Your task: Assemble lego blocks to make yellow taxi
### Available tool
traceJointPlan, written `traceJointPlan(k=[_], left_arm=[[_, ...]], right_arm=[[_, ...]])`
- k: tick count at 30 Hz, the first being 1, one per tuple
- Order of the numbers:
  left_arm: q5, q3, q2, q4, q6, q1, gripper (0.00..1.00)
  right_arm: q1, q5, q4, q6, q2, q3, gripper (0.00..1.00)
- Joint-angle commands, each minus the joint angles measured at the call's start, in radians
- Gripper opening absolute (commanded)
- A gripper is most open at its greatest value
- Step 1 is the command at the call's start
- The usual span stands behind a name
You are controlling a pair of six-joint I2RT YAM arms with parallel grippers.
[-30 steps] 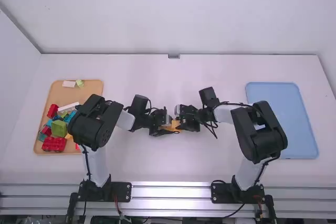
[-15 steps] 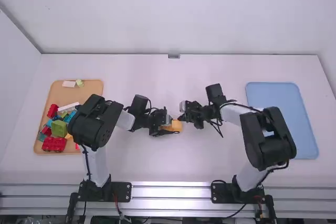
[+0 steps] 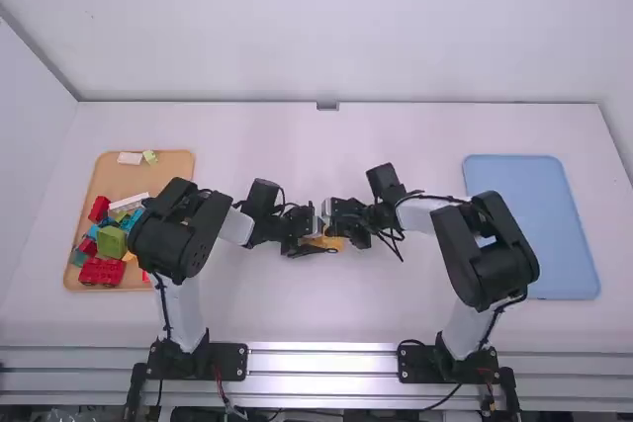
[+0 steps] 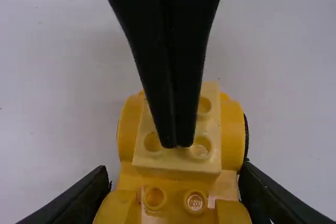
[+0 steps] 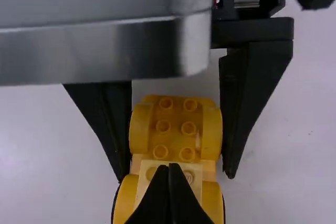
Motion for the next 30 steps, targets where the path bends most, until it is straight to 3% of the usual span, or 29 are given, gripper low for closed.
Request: traceJointPlan(k=[1, 13, 19, 24, 25, 26, 30], left_arm=[[0.012, -0.006, 0.016, 0.000, -0.006, -0.005, 0.64], [0.013, -0.005, 0.016, 0.003, -0.007, -0.004, 0.52], [0.013, -0.006, 0.016, 0.002, -0.006, -0.005, 0.51], [0.003, -0.006, 0.016, 0.002, -0.007, -0.004, 0.49], [-0.015, -0.007, 0.016, -0.001, -0.007, -0.005, 0.49], [-0.030, -0.007, 0.016, -0.001, -0.011, -0.005, 0.49], [-0.056, -0.007, 0.016, -0.001, -0.031, -0.005, 0.57]], right_arm=[[0.003, 0.150, -0.024, 0.007, 0.079, -0.025, 0.00], [-0.035, 0.127, -0.072, -0.041, 0.087, -0.025, 0.00], [-0.035, 0.037, -0.110, -0.062, 0.041, 0.029, 0.00], [-0.081, -0.048, -0.194, -0.084, -0.087, 0.102, 0.37], [-0.092, -0.045, -0.200, -0.083, -0.116, 0.108, 0.72], [-0.104, -0.039, -0.203, -0.083, -0.147, 0.108, 0.99], [-0.142, -0.021, -0.230, -0.073, -0.219, 0.103, 0.99]])
